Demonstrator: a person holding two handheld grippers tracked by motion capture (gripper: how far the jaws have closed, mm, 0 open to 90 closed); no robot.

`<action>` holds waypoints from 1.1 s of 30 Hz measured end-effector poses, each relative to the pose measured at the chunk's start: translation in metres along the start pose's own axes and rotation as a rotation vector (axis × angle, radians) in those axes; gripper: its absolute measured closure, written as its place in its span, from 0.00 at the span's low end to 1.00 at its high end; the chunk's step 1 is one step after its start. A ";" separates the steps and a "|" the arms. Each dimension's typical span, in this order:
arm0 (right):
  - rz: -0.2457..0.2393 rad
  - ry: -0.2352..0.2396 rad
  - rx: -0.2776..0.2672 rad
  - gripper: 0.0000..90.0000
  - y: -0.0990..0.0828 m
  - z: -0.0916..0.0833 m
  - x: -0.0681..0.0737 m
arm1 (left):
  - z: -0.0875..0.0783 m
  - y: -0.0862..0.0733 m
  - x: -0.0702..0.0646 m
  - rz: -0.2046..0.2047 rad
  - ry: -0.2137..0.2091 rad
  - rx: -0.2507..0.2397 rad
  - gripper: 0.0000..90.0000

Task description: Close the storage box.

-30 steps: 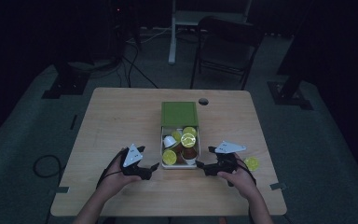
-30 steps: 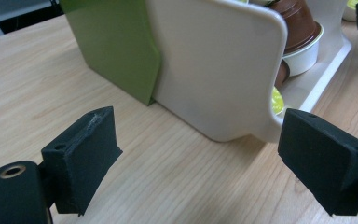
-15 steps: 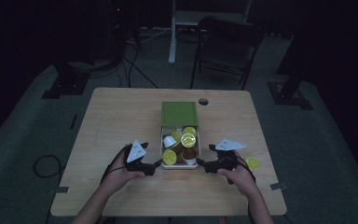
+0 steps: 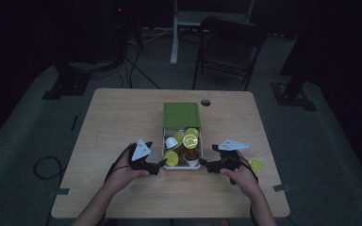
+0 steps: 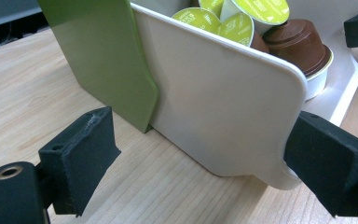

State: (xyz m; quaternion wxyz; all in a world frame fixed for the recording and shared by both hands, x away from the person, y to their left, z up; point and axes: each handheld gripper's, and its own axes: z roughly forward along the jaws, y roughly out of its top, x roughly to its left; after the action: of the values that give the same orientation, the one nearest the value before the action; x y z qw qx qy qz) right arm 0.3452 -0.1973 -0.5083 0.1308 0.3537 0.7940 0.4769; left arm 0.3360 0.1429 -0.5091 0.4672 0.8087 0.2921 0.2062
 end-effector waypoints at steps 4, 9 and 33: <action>0.002 -0.004 0.000 0.14 0.001 0.001 -0.001 | 0.001 0.001 0.001 0.001 0.002 -0.001 0.12; 0.000 -0.008 0.002 0.14 0.002 0.002 -0.002 | 0.002 0.002 0.003 0.007 0.007 0.004 0.12; 0.027 -0.015 -0.003 0.14 0.005 0.007 -0.010 | 0.009 0.006 0.008 -0.008 0.009 0.011 0.12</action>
State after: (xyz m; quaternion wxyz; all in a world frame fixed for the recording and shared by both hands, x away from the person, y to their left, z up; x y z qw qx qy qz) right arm 0.3580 -0.1979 -0.5089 0.1308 0.3678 0.7874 0.4771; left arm 0.3491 0.1408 -0.5078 0.4624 0.8090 0.2985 0.2062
